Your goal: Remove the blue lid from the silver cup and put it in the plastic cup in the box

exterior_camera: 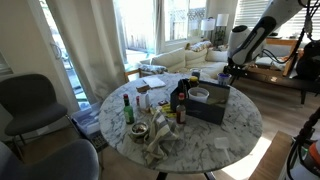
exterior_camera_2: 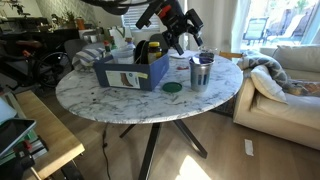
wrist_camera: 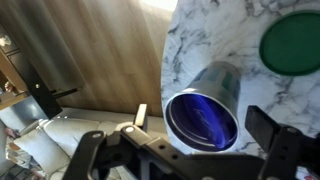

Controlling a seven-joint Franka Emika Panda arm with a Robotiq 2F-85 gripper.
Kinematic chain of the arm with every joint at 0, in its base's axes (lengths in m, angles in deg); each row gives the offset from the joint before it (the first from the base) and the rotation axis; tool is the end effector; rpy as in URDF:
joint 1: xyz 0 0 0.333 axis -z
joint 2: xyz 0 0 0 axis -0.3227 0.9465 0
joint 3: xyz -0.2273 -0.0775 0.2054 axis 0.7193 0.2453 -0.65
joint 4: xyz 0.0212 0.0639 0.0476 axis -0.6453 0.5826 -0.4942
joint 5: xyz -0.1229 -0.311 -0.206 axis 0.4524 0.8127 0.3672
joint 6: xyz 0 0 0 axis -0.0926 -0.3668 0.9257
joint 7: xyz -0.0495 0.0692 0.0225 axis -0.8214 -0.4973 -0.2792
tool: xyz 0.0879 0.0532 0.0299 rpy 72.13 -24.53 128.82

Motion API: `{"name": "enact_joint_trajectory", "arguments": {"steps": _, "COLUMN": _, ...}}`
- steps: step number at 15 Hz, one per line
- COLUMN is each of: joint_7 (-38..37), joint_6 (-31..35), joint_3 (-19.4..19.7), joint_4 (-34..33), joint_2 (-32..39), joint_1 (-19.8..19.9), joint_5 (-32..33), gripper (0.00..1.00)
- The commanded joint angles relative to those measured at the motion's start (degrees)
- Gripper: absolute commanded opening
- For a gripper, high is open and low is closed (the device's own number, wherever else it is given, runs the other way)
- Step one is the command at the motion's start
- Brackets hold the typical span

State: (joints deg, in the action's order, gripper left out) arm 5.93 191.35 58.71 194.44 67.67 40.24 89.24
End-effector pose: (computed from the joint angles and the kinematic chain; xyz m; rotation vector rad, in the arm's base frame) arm 0.4910 -0.3564 0.3064 2.6162 -0.1934 0.3241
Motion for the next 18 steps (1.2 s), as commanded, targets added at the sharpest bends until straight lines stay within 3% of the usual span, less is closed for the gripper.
{"name": "enact_joint_trajectory", "arguments": {"steps": 1, "joint_7": 2.84, "joint_6": 0.28, "joint_3": 1.68, "joint_4": -0.39, "joint_2": 0.93, "joint_1": -2.21, "joint_5": -4.03, "gripper": 1.00}}
{"name": "enact_joint_trajectory", "arguments": {"steps": 7, "joint_7": 6.04, "joint_6": 2.88, "joint_3": -0.31, "joint_4": -2.76, "joint_2": 3.98, "joint_1": -0.69, "joint_5": -10.29, "gripper": 1.00}}
{"name": "enact_joint_trajectory", "arguments": {"steps": 11, "joint_7": 21.65, "joint_6": 6.09, "joint_3": -6.86, "joint_4": -3.49, "joint_2": 5.26, "joint_1": 4.82, "joint_5": -20.32, "gripper": 1.00}}
{"name": "enact_joint_trajectory", "arguments": {"steps": 12, "joint_7": 25.44, "joint_6": 5.57, "joint_3": -10.97, "joint_4": -4.10, "joint_2": 5.42, "joint_1": 8.63, "joint_5": -21.59, "gripper": 1.00}}
{"name": "enact_joint_trajectory", "arguments": {"steps": 13, "joint_7": 29.55, "joint_6": 4.97, "joint_3": -11.31, "joint_4": -4.51, "joint_2": 5.85, "joint_1": 8.56, "joint_5": -24.87, "gripper": 1.00}}
{"name": "enact_joint_trajectory", "arguments": {"steps": 14, "joint_7": 29.69, "joint_6": 4.02, "joint_3": -10.39, "joint_4": -5.64, "joint_2": 6.48, "joint_1": 8.12, "joint_5": -24.69, "gripper": 1.00}}
{"name": "enact_joint_trajectory", "arguments": {"steps": 15, "joint_7": 26.37, "joint_6": 4.72, "joint_3": -7.86, "joint_4": -3.39, "joint_2": 4.71, "joint_1": 5.05, "joint_5": -23.57, "gripper": 1.00}}
{"name": "enact_joint_trajectory", "arguments": {"steps": 18, "joint_7": 26.82, "joint_6": 4.70, "joint_3": -7.61, "joint_4": -3.68, "joint_2": 4.85, "joint_1": 4.89, "joint_5": -23.74, "gripper": 1.00}}
